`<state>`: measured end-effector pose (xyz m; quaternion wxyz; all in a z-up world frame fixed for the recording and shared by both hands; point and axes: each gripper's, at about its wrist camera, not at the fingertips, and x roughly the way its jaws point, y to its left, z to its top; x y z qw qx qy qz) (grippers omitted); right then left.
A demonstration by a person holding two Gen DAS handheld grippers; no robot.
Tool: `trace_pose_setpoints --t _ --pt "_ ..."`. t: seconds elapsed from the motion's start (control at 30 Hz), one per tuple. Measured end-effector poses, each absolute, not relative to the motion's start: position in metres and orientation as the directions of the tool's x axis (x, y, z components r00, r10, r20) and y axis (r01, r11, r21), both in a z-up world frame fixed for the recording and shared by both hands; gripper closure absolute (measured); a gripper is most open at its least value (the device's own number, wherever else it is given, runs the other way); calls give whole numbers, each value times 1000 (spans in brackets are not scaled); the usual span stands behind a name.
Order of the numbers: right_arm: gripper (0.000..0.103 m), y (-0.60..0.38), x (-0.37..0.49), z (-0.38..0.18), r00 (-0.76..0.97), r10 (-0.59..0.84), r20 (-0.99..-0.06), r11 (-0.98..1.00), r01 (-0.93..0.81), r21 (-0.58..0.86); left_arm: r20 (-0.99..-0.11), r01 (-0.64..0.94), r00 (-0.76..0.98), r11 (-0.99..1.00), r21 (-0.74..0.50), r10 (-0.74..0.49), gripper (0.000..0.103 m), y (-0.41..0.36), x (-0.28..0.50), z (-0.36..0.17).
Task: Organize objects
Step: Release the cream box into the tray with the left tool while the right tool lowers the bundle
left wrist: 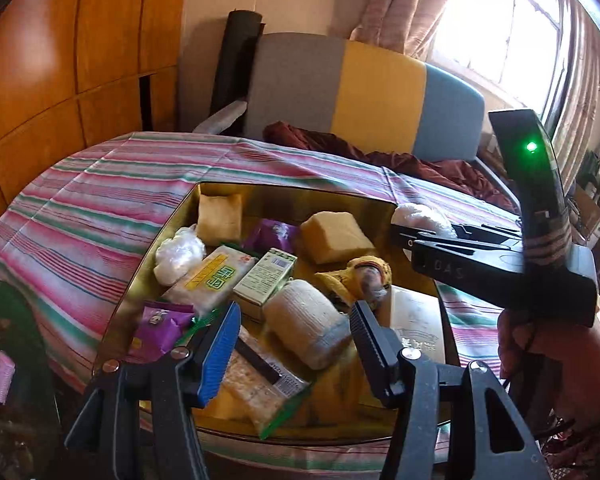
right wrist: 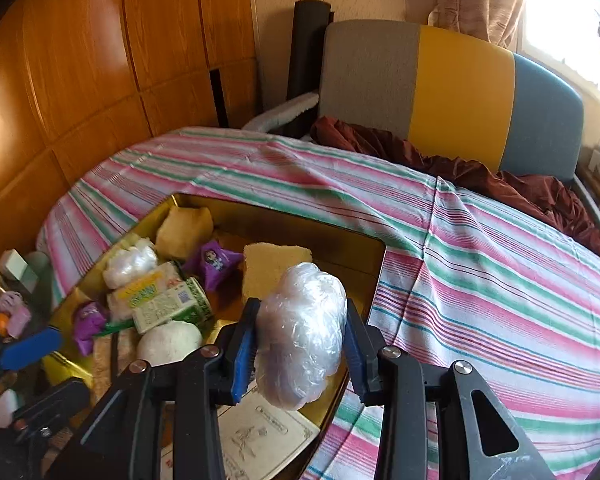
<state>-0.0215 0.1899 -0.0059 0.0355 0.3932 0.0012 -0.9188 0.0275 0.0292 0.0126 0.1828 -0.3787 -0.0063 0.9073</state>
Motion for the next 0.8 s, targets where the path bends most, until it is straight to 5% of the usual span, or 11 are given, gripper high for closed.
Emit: trace_pose_setpoints --t 0.6,0.8 --pt "61 189 -48 -21 -665 33 -746 -999 6 -50 -693 -282 -649 -945 -163 313 45 24 25 13" --pt "46 194 -49 -21 -662 27 -749 -1000 -10 -26 -705 -249 -653 -958 -145 276 45 22 23 14"
